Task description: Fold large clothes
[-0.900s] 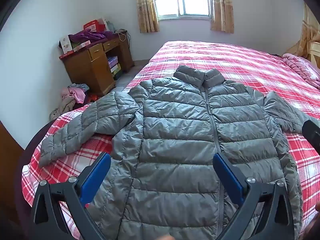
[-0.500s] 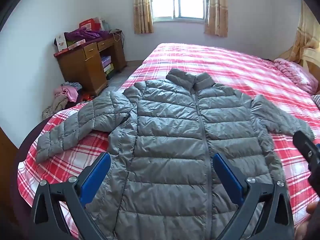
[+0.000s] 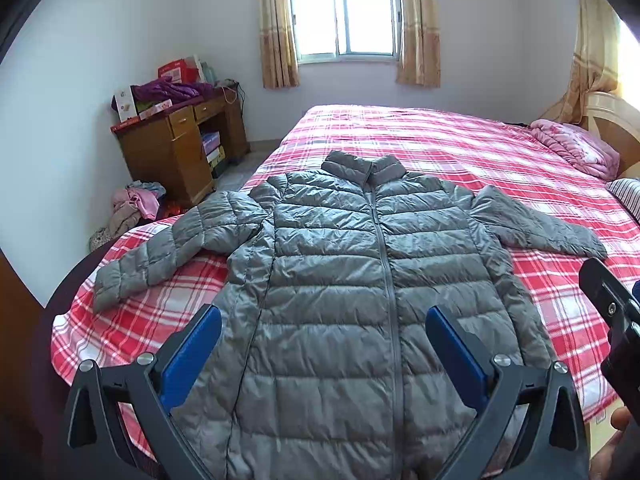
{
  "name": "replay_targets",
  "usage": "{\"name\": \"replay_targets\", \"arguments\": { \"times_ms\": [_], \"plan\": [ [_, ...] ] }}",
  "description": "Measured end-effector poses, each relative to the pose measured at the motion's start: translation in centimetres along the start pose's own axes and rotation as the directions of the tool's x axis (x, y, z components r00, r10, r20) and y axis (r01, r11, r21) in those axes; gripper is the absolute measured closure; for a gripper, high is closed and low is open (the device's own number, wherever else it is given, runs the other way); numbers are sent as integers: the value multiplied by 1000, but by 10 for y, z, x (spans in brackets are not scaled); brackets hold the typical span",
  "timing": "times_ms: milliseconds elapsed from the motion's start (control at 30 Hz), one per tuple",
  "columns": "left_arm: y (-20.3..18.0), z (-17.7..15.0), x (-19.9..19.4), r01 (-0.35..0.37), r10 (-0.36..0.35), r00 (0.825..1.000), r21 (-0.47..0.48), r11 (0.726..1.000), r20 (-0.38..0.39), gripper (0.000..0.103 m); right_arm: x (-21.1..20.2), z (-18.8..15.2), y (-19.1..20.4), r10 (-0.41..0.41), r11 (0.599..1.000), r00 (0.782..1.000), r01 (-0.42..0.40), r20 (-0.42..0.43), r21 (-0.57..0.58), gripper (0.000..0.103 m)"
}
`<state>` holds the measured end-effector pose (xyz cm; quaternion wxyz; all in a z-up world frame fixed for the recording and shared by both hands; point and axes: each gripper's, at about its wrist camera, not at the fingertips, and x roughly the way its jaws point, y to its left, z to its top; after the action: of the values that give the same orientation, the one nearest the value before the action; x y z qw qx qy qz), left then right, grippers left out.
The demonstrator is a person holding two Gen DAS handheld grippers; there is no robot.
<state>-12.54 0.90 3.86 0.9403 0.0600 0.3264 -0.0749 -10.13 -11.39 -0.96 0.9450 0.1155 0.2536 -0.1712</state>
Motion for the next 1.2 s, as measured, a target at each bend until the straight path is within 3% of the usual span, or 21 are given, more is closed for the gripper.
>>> {"name": "replay_targets", "arguments": {
  "times_ms": [400,700,1200],
  "plan": [
    [-7,-41,-74,-3,5,992,-12,1000,127,1,-88,-35,-7,-20,999,985,28,173,-46,0],
    [-11,-48,-120,-1,6,967,-17,1000,254,1,-133,-46,-17,-10,999,959,22,284,-38,0],
    [-2,-54,-126,-8,18,970,-42,999,241,1,-138,-53,-9,19,999,957,-7,290,-39,0]
  ]
}}
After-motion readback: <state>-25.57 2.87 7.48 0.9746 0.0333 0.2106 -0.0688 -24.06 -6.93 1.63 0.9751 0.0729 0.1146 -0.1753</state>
